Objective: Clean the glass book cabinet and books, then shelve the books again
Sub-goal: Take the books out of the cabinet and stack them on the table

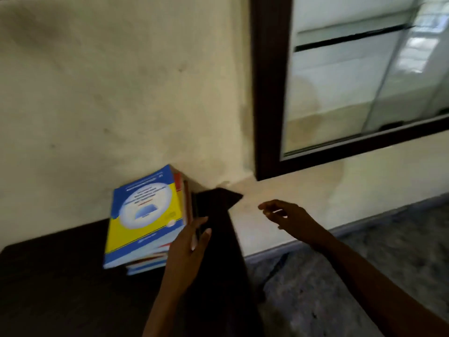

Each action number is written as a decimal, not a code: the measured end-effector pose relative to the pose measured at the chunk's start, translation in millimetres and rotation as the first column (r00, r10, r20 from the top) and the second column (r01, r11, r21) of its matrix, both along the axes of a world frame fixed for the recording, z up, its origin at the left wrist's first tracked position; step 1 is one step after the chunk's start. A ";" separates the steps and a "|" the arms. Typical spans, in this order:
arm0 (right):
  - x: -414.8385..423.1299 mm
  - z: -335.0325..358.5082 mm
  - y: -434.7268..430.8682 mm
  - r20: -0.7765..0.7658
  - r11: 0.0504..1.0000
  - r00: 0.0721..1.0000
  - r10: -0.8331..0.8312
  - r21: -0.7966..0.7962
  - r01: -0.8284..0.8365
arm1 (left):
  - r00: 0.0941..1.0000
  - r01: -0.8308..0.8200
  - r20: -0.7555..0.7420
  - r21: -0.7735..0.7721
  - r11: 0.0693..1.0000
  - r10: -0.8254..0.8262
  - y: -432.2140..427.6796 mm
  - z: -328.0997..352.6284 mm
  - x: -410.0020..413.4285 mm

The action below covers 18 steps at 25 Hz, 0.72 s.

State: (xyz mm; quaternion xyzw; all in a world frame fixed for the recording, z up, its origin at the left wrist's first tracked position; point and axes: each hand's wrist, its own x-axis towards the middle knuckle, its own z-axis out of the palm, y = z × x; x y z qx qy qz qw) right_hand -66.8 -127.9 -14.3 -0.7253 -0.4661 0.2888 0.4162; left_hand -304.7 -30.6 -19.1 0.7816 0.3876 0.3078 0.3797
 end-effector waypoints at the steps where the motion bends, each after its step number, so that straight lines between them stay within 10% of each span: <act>1: 28.7 2.2 -21.4 0.005 1.000 1.000 -0.015 -0.004 0.015 | 0.998 0.052 -0.021 0.014 0.999 -0.051 -7.5 1.2 35.0; 12: 353.7 54.6 -199.4 0.000 0.838 0.872 -0.489 0.277 0.470 | 0.917 0.392 -0.098 0.393 0.832 -0.386 -118.1 43.0 439.1; 18: 477.2 64.5 -222.6 -0.094 0.708 0.778 -0.621 0.357 0.609 | 0.807 0.569 -0.478 0.787 0.238 -0.347 -132.3 79.5 628.3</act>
